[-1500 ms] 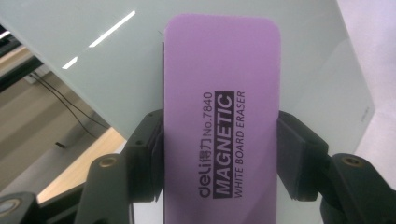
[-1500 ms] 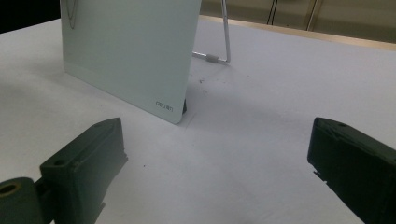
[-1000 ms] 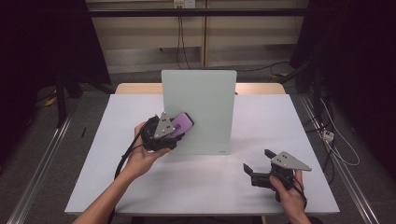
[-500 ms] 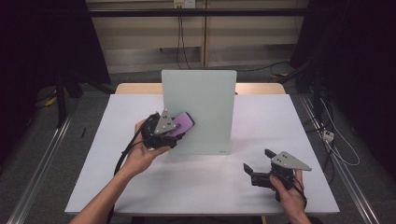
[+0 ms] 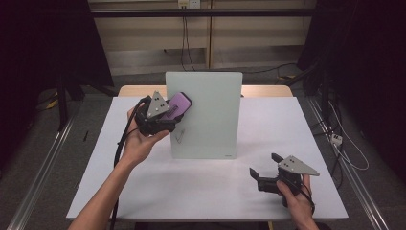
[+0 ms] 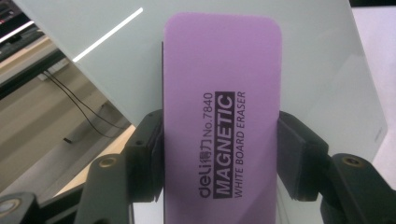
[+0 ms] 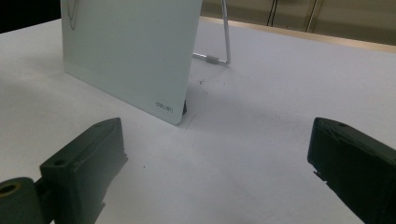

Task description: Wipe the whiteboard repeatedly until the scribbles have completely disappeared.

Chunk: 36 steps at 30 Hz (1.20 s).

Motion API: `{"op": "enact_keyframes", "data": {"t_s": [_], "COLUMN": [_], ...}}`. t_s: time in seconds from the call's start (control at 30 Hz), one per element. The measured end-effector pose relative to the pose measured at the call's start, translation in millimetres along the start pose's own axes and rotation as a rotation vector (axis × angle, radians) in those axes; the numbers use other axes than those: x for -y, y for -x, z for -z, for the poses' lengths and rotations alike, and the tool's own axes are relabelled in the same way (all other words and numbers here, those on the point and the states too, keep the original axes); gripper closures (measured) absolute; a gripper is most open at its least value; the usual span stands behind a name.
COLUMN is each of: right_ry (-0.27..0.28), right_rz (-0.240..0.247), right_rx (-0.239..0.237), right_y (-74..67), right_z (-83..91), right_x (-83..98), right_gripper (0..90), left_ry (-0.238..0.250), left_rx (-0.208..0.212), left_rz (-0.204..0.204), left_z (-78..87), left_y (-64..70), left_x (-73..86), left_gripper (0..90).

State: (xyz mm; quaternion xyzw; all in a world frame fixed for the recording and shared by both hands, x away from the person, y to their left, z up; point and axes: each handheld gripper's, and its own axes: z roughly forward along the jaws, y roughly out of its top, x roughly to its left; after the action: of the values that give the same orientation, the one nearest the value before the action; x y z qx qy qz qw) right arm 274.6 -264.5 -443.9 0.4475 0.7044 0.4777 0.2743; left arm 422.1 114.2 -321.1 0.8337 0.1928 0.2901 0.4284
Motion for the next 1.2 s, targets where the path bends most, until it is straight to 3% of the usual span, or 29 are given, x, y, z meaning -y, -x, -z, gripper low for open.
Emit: {"op": "enact_keyframes", "data": {"t_s": [0.2, 0.43, 0.77, 1.2], "right_ry": [-0.001, 0.001, -0.001, 0.001], "right_rz": [0.0, -0.003, 0.003, -0.002], "right_rx": [0.001, -0.001, -0.002, -0.003], "right_y": [-0.2, -0.6, -0.7, -0.7], "right_z": [-0.2, -1.2, -1.3, -1.2], "right_x": [0.0, -0.2, -0.2, -0.2], "right_gripper": [3.8, 3.8, 3.8, 3.8], "left_ry": [-0.045, -0.089, -0.158, -0.202], "left_rx": [0.016, 0.057, 0.144, 0.199], "left_rz": [-0.055, -0.087, -0.133, -0.175], "left_z": [-5.6, -12.8, -24.3, -36.0], "left_y": [14.9, 32.5, 53.4, 73.3], "left_x": [13.2, 32.2, 53.3, 65.1], "left_gripper": [41.2, 41.2, 41.2, 41.2]}}
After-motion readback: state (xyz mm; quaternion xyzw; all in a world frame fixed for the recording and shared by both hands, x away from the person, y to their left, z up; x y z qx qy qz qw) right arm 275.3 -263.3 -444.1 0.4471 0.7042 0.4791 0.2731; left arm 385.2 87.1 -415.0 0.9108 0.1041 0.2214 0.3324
